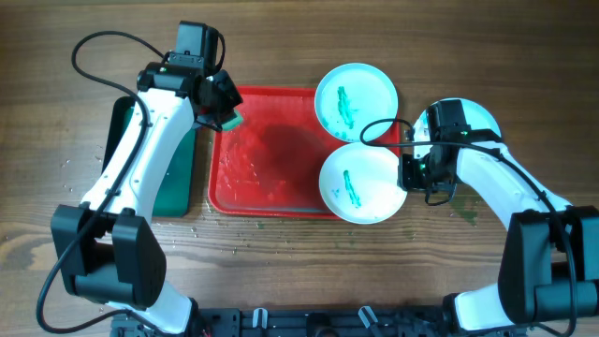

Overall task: Clean dirty plates on tray and stack at the side
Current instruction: 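Carry the scrubbed plate with the right gripper to the table right of the tray, then grasp the lower plate with the right gripper and scrub it with the sponge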

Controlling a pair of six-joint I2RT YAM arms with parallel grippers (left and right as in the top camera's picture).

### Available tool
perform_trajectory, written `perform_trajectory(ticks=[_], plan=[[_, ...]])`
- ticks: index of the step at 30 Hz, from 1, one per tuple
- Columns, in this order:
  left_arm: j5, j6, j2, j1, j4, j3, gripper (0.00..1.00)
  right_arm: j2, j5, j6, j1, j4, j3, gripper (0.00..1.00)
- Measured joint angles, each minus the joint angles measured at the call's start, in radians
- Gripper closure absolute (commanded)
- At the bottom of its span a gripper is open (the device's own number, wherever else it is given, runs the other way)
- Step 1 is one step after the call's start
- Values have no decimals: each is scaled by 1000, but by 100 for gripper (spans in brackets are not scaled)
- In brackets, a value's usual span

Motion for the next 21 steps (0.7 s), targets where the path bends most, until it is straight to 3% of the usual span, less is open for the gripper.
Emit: perform_trajectory(ticks=[4, 7, 10, 12, 16, 18, 21], plan=[[0, 0, 0, 0, 0, 0, 96, 0, -22, 29, 1, -6, 0, 96], [0, 0, 0, 0, 0, 0, 96, 0, -56, 48, 3, -130, 17, 96], [0, 0, 0, 0, 0, 0, 96, -16, -114, 120, 70, -151, 69, 96], [0, 0, 0, 0, 0, 0, 96, -36, -116, 238, 196, -103, 126, 96], [0, 0, 0, 0, 0, 0, 96, -34, 105, 578, 499, 130, 157, 96], [0, 0, 0, 0, 0, 0, 96, -11, 174, 661, 555, 230, 161, 96], [0, 0, 0, 0, -1, 0, 96, 136, 216, 706, 554, 244, 203, 96]])
